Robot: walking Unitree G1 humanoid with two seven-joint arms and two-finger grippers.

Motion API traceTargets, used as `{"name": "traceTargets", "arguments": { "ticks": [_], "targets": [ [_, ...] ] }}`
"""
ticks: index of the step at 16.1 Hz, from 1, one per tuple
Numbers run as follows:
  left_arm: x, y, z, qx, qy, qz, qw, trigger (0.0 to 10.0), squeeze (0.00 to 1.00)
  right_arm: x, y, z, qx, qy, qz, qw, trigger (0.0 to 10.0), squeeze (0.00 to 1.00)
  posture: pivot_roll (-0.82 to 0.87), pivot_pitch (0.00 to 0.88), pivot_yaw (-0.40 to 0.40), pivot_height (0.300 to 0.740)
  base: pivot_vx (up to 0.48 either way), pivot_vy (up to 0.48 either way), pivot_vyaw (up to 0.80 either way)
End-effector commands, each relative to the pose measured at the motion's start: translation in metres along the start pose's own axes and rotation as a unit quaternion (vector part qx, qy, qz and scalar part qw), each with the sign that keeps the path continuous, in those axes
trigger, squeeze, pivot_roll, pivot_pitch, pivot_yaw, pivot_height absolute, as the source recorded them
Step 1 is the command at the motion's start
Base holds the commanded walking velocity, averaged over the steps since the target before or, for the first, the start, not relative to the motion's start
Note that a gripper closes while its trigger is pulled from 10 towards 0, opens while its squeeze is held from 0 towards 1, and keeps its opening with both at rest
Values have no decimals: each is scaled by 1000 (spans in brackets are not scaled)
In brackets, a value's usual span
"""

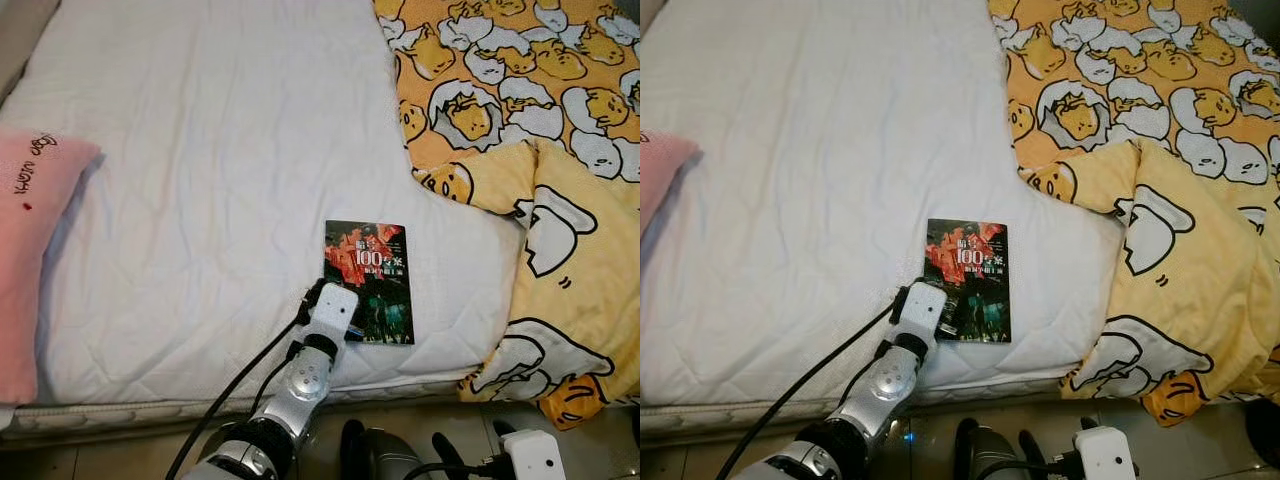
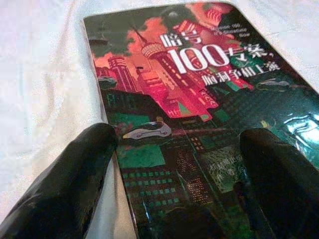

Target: Clean up the room

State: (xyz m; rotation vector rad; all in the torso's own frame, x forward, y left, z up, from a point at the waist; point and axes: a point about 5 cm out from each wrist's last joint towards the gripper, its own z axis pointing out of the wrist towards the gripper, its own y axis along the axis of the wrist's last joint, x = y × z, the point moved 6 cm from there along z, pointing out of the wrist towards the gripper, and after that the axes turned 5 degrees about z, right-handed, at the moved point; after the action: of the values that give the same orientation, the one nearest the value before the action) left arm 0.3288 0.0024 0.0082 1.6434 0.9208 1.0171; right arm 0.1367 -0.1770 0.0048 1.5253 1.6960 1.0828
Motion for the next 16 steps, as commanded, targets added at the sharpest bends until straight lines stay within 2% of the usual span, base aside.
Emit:
{"name": "traceTargets", "arguments": {
  "ticks": [1, 4, 6, 7, 8, 9, 10, 11, 15, 16],
  "targets": [
    [-31, -10, -6, 35, -24, -34, 999, 10000, 0, -3, -11, -5, 21, -5, -3, 1000, 10000, 0, -129, 236, -98, 740, 0, 0, 0],
    [-29, -13, -7, 44, -19, -42, 998, 10000, 0, -3, -13, -6, 25, -5, -5, 1000, 10000, 0, -130, 236, -98, 740, 0, 0, 0],
    [-44, -12, -7, 50, -58, -63, 995, 10000, 0, -4, -16, -6, 29, -5, -5, 1000, 10000, 0, -130, 236, -98, 740, 0, 0, 0],
    [-57, -17, -10, 75, -92, -89, 989, 10000, 0, -4, -17, -6, 31, -5, -5, 999, 10000, 0, -128, 236, -97, 740, 0, 0, 0],
    [-74, -25, -14, 111, -137, -114, 978, 10000, 0, -4, -17, -5, 31, -5, -6, 999, 10000, 0, -127, 235, -97, 740, 0, 0, 0],
    [-81, -36, -19, 151, -157, -129, 968, 10000, 0, -4, -17, -4, 31, -5, -5, 999, 10000, 0, -127, 235, -96, 740, 0, 0, 0],
    [-77, -42, -19, 167, -152, -126, 966, 4039, 0, -4, -17, -2, 30, -5, -5, 1000, 10000, 0, -129, 233, -97, 740, 0, 0, 0],
    [-70, -49, -19, 193, -145, -140, 960, 0, 0, -5, -15, 1, 29, -7, -3, 1000, 10000, 0, -129, 230, -96, 740, 0, 0, 0],
    [-51, -51, -11, 231, -127, -227, 938, 0, 0, -6, -13, 7, 24, -10, -2, 1000, 10000, 0, -132, 220, -91, 740, 0, 0, 0],
    [-50, -53, -12, 235, -128, -231, 936, 0, 0, -5, -12, 8, 22, -11, -1, 1000, 10000, 0, -133, 215, -89, 740, 0, 0, 0]
  ]
}}
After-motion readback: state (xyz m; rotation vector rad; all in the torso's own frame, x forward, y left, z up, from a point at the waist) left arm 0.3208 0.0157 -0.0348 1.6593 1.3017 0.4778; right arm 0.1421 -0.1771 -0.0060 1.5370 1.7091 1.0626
